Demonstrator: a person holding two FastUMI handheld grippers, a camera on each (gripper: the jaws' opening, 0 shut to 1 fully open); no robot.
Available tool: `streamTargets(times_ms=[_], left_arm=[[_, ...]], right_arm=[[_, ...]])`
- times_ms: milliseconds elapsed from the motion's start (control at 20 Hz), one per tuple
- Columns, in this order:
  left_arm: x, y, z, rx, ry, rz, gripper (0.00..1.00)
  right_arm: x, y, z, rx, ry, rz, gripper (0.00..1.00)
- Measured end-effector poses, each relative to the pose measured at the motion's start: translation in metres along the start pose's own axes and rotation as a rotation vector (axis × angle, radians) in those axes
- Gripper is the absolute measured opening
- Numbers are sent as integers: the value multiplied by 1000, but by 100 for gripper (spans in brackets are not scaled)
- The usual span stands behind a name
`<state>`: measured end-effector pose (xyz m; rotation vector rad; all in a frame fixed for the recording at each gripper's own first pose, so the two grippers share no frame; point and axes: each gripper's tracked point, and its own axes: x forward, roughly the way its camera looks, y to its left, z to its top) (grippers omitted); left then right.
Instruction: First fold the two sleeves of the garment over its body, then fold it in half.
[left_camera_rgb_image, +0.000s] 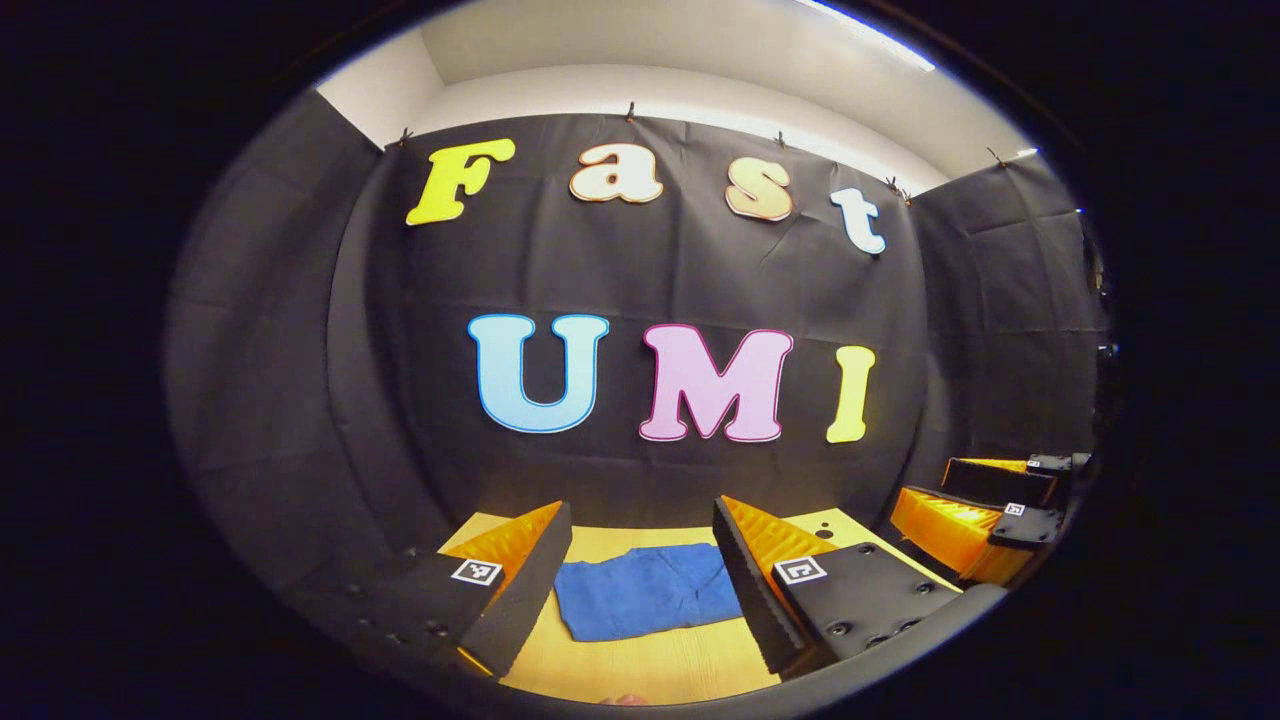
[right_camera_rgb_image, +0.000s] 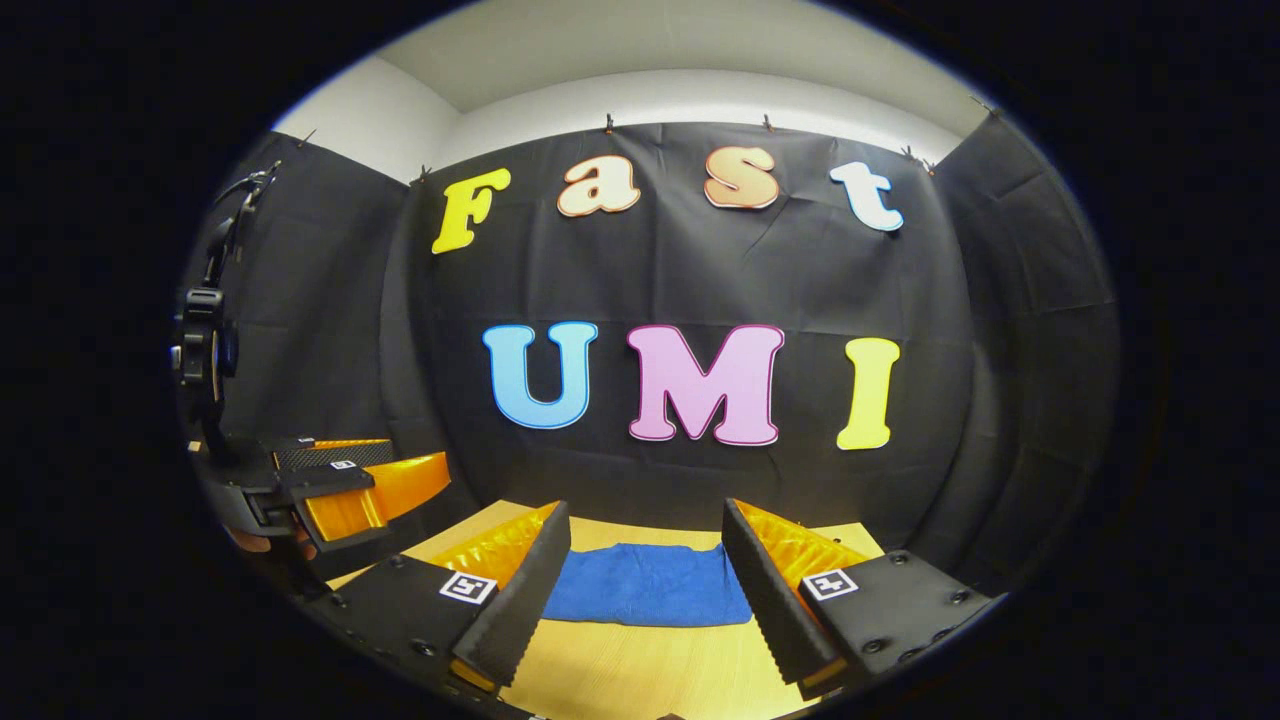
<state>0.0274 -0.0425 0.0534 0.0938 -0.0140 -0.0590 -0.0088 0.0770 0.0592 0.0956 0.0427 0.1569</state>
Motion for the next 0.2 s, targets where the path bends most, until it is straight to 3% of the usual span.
streamTargets(times_ms=[200], left_arm=[[-18, -7, 14, 28, -35, -26, 80]], right_arm=[[-12, 5, 6, -8, -1, 5, 89]])
